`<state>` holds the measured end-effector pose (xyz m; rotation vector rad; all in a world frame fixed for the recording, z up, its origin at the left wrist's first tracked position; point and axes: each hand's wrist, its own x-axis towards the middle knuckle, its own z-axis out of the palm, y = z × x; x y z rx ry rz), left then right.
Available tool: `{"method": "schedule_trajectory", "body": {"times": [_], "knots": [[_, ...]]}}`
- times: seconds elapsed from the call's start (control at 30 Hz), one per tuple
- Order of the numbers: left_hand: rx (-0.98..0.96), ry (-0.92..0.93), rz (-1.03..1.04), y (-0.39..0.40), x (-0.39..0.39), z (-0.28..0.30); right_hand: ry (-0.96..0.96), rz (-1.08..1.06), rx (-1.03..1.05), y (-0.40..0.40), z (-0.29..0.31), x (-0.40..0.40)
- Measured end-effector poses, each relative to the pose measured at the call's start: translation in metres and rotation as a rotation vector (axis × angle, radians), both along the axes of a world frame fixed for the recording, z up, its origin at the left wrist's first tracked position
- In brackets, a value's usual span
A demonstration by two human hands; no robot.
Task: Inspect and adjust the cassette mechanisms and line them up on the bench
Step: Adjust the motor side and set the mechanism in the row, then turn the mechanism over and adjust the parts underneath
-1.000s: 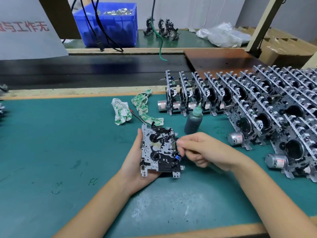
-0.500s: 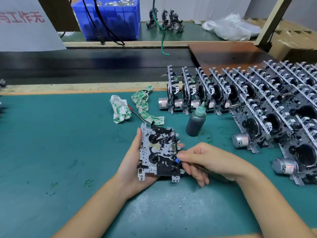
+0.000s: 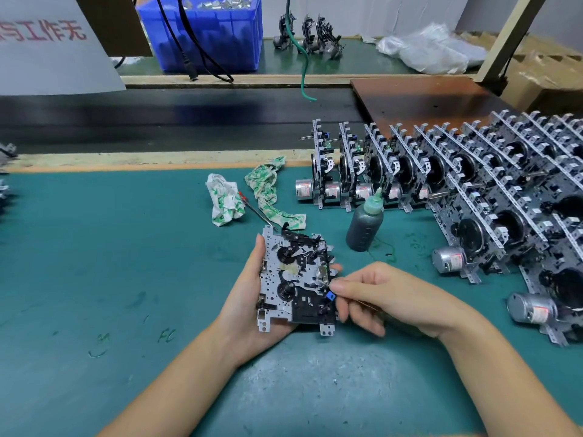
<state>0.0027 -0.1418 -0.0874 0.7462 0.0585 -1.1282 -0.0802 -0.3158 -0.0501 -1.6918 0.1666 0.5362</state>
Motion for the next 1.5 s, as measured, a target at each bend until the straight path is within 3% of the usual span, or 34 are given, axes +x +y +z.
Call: {"method": "schedule_trajectory", "body": {"times": [0.47,1.0,1.5], "knots": [[-0.001,0.027,0.008,0.0002,-0.0006,0.0019,0.025,-0.085,-0.017,0.0023,0.0059,-0.0017],[0.024,-0.010,0.014,-0.0015,-0.0022,0.0031,0.065,-0.014,-0.045,0.0073,0.0043,-0.0013],[0.083,-0.133,0.035,-0.0068,-0.0082,0.0028,0.065,0.078,-0.241,-0.0003,0.0020,-0.0007]]}}
